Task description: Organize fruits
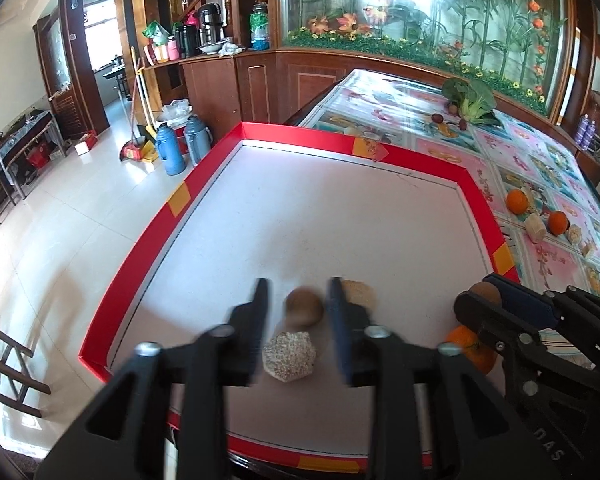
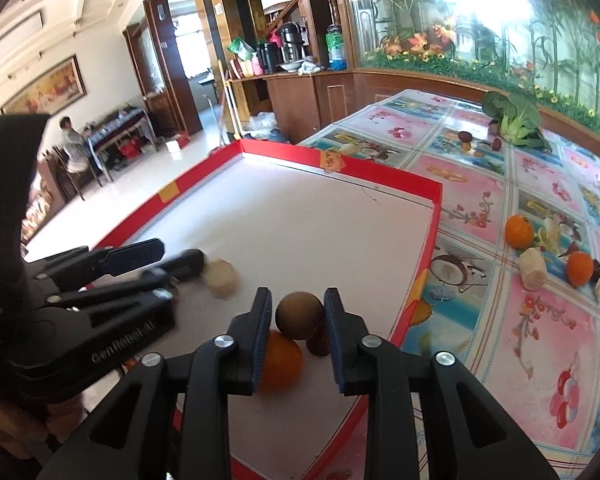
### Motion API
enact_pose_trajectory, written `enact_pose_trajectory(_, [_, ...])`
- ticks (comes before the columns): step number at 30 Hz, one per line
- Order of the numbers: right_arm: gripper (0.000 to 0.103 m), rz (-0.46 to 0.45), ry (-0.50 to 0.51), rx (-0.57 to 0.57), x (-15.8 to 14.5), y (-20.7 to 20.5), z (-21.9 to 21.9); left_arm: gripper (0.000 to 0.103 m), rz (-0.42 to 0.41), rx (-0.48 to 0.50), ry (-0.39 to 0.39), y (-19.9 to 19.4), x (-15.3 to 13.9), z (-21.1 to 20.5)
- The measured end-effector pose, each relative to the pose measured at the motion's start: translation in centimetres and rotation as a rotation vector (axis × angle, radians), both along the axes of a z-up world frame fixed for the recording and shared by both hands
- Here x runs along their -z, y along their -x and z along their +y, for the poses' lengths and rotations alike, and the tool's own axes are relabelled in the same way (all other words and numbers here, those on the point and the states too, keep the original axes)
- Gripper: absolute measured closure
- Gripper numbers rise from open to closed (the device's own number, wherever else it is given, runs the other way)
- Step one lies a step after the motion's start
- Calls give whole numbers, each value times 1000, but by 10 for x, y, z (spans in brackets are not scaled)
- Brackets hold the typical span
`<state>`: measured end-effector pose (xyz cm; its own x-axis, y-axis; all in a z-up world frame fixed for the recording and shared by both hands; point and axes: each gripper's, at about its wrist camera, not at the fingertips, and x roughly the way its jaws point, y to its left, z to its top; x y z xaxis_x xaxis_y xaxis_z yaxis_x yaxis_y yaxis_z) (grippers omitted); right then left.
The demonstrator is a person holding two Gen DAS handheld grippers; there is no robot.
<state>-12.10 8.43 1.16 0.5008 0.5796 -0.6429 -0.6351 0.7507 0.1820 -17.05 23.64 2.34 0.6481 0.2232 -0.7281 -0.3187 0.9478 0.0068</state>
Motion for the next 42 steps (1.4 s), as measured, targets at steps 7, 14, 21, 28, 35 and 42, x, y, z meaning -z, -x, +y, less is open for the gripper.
enact_pose_trajectory(7, [65, -20, -37, 33, -3, -1, -18, 40, 13, -8, -1, 0, 1, -3])
enact_pose_trajectory(14, [65, -21, 7, 105, -4, -8, -29, 40, 18, 23, -17, 0, -2, -17])
enact_pose_trajectory(21, [52, -66, 44, 147, -14, -8, -44, 30, 18, 42, -43, -2, -7, -31])
enact_pose_trajectory(28, [50, -74, 28, 217, -16, -17, -93, 22, 46, 78, -58, -7, -4, -51])
enact_pose_trajectory(35, [49, -31, 10, 380, -7, -32, -168, 15, 37, 122, -94, -12, -12, -76])
enact_pose_trajectory(42, [48, 36, -47, 514, 0, -39, -233, 14, 42, 173, -113, -19, -16, -98])
